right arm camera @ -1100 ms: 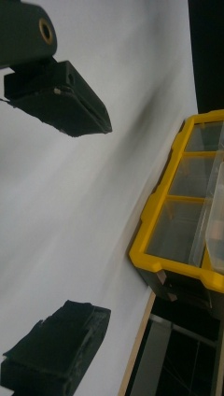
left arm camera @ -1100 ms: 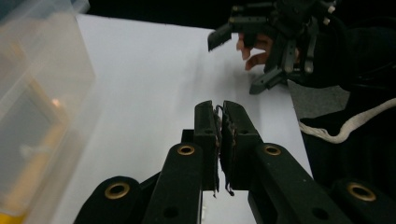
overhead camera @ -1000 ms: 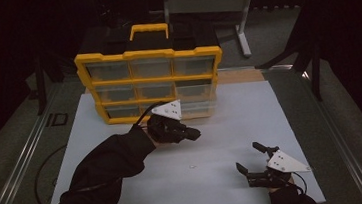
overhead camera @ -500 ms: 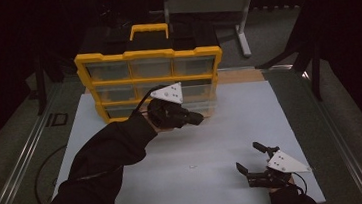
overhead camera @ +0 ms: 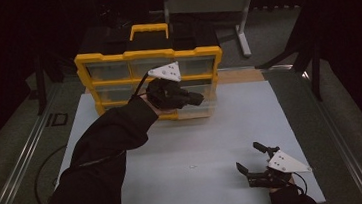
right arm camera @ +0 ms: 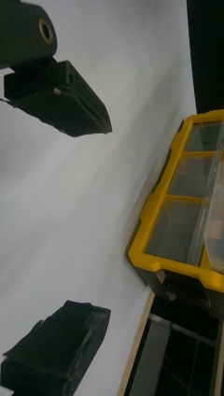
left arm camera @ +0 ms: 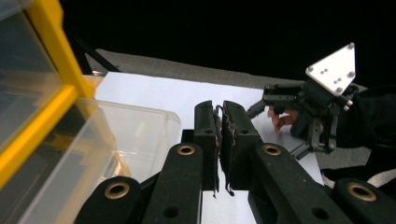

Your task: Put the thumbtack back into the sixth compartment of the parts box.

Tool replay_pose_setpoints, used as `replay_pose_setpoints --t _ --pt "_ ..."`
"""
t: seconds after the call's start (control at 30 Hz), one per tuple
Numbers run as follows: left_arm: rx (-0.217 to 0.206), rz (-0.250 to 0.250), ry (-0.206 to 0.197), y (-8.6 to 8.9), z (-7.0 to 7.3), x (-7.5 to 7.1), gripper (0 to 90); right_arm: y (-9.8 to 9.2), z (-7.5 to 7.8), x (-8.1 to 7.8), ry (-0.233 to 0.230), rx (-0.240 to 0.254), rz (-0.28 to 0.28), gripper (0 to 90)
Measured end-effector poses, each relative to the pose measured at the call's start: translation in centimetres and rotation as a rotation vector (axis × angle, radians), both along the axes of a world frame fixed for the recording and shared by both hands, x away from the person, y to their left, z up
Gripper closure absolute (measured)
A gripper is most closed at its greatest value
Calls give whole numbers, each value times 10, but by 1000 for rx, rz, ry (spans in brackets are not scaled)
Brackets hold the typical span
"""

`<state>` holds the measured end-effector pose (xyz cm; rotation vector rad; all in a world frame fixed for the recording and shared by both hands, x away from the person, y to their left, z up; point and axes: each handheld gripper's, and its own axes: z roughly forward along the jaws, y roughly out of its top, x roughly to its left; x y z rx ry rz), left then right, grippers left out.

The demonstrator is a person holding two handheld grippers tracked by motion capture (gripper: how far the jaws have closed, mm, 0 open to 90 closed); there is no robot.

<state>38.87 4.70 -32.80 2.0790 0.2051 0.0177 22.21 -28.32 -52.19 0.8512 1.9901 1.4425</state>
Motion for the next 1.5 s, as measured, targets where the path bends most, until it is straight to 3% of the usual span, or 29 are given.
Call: replay_pose_setpoints --t 0.1,0.17,0.33,0.63,1.03,1.3,1.33,1.4,1.47,1.5 --pt "3 15 -10 1 3 4 857 0 0 0 1 1 1 99" --pt "-19 31 5 2 2 7 857 0 0 0 1 1 1 99" --pt "-22 62 15 2 -3 12 857 0 0 0 3 3 -1 99" --pt "-28 160 45 1 -9 23 856 0 0 0 4 3 -1 99" --pt "34 285 87 -1 -21 34 855 0 -1 1 7 -1 3 99" --pt "65 301 124 -1 -34 38 853 0 -1 0 7 0 5 99" --pt "67 303 130 -2 -36 39 761 0 -1 0 7 1 4 99" --pt "63 293 139 -2 -38 39 722 0 -1 0 5 -1 6 99" --pt "74 298 148 -3 -40 39 553 0 -1 0 6 -2 5 99" --pt "70 299 145 -3 -40 39 553 0 -1 0 6 -2 5 99"
